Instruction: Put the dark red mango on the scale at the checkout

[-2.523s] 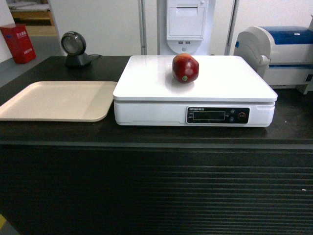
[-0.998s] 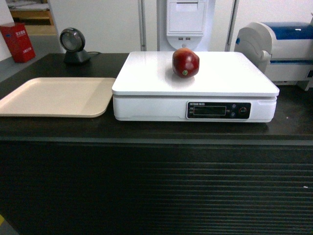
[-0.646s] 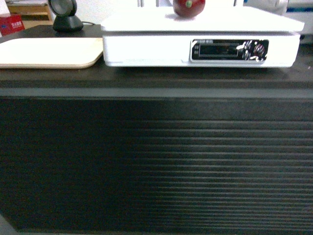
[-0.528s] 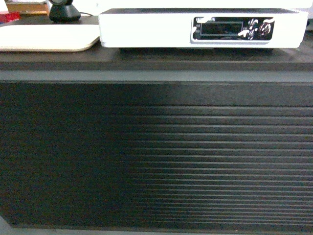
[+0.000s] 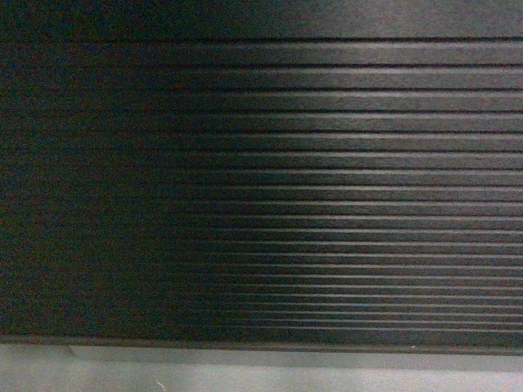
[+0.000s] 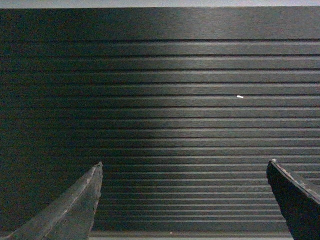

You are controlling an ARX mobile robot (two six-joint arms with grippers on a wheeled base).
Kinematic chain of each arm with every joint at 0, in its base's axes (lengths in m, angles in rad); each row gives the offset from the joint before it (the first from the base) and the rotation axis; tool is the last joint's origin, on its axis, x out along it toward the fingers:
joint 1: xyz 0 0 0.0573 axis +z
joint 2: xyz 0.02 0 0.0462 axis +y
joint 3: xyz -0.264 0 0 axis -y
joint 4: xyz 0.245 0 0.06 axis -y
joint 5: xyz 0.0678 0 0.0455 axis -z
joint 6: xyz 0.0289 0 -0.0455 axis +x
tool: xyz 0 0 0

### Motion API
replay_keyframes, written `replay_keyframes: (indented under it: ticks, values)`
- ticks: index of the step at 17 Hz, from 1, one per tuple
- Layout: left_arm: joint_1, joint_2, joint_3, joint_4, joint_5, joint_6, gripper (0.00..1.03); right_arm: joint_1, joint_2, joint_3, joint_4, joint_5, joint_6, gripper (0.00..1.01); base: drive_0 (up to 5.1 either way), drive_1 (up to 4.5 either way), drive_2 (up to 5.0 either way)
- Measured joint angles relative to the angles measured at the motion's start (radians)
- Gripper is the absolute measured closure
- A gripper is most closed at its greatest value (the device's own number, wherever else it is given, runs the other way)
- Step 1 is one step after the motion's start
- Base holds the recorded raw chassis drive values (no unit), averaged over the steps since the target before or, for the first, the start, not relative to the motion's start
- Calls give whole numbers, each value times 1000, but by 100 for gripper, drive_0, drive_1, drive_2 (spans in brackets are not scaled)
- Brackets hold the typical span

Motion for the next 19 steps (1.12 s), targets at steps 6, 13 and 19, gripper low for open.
replay_keyframes:
  ticks: [6,13,19]
  values:
    - [0,0,0,-5,0,0,5,0,0,0,-3,-1,-1,3,0,0,0]
    - [0,0,0,-3,0,0,5,0,0,0,-2,-1,0,3,0,0,0]
    - [0,0,0,-3,0,0,5,0,0,0,-2,-1,0,3,0,0,0]
